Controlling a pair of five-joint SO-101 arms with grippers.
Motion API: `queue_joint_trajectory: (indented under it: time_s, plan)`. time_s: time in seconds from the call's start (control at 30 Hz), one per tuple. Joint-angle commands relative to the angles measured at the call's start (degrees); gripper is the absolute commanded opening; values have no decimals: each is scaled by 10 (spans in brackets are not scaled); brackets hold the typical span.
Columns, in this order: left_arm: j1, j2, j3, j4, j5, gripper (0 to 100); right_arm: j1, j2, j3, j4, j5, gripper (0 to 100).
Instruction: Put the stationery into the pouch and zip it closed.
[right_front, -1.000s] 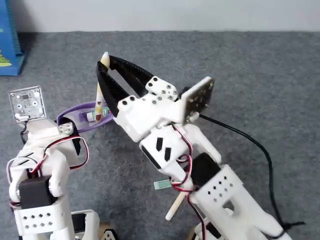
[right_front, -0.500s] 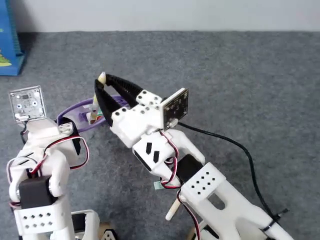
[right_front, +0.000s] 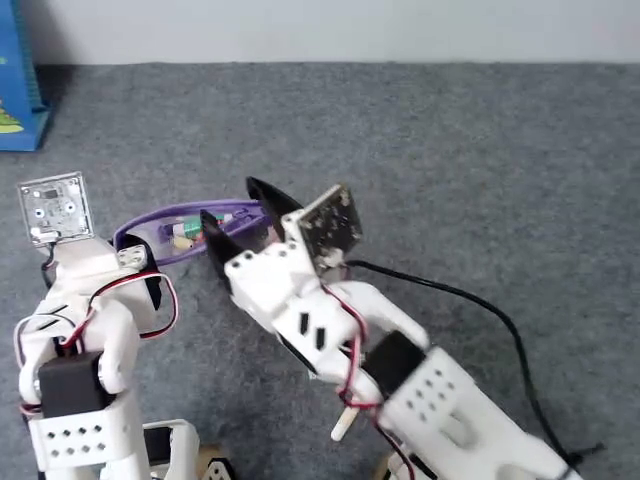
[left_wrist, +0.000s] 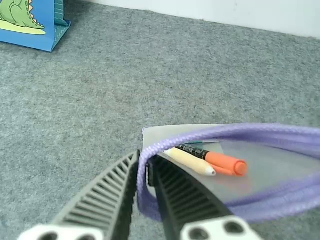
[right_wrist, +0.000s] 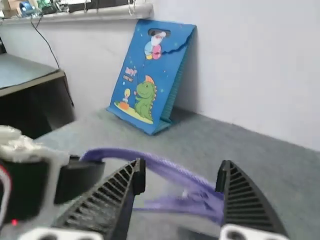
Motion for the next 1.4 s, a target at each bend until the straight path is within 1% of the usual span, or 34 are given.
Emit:
queue_joint_trajectory:
  time_s: [0.0, 0.07, 0.13, 0.2, 0.33, 0.5, 0.6, 0.73, 0.87, 1.07, 1.17, 1.37]
  plan:
    - [-3, 7, 7, -3, 2, 11, 33, -69, -25, 142, 3, 184]
    - [-3, 7, 7, -1, 2, 11, 63, -88, -44, 233, -20, 137]
    - [-3, 7, 7, -1, 2, 11, 88, -95, -57, 312, -66, 102]
    - [-3, 7, 8, 0, 2, 11, 108, -95, -58, 379, -91, 91]
    - [-3, 7, 8, 0, 2, 11, 134, -95, -55, 487, -122, 128]
    - [-3, 7, 8, 0, 2, 11, 166, -95, -22, 575, -163, 229]
    - [-3, 7, 8, 0, 2, 11, 185, -95, 21, 589, -164, 247]
    - [-3, 7, 9, 0, 2, 11, 234, -95, 44, 578, -150, 219]
    - [-3, 7, 14, 0, 2, 11, 248, -78, 64, 573, -137, 187]
    - [-4, 7, 15, 0, 1, 11, 284, 13, 53, 562, -136, 186]
    - [-4, 7, 15, 0, 1, 11, 288, 73, 48, 556, -140, 186]
    - [-4, 7, 15, 0, 1, 11, 288, 162, 53, 488, -141, 185]
